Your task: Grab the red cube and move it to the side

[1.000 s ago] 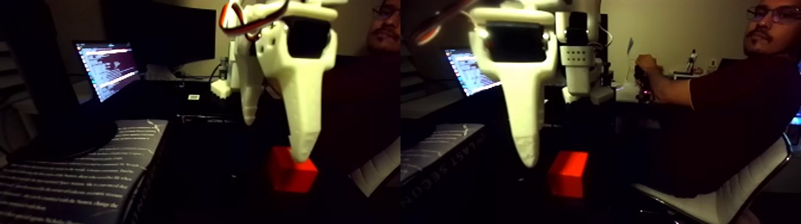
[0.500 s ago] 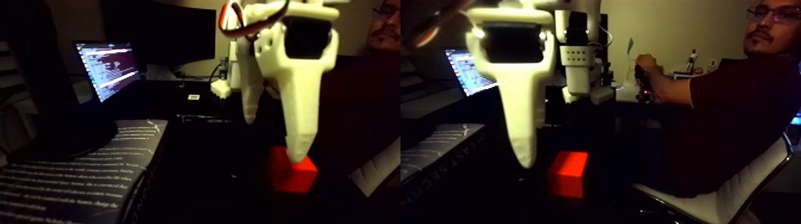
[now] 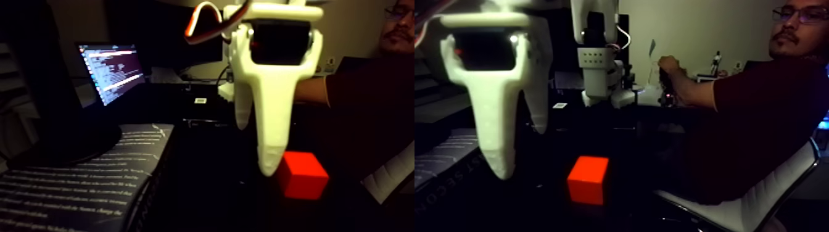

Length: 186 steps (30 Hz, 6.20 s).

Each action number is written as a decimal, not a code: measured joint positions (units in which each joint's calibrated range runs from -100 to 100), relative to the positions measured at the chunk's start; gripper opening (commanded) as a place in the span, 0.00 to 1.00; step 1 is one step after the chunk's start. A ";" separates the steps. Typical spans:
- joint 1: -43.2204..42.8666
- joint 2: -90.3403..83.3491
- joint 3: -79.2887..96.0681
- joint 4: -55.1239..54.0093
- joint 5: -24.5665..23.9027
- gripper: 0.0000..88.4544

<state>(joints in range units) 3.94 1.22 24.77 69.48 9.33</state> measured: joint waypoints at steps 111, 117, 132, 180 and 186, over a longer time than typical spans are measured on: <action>-12.97 15.31 -8.26 -0.08 -7.71 0.37; -12.97 17.00 -8.26 -1.88 -7.76 0.37; -12.82 18.93 -9.17 -2.61 -7.39 0.37; -12.82 15.48 -10.44 3.43 -5.98 0.14; -12.28 9.76 -11.16 7.10 -5.98 0.14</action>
<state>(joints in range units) -8.34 10.98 13.61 76.58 3.36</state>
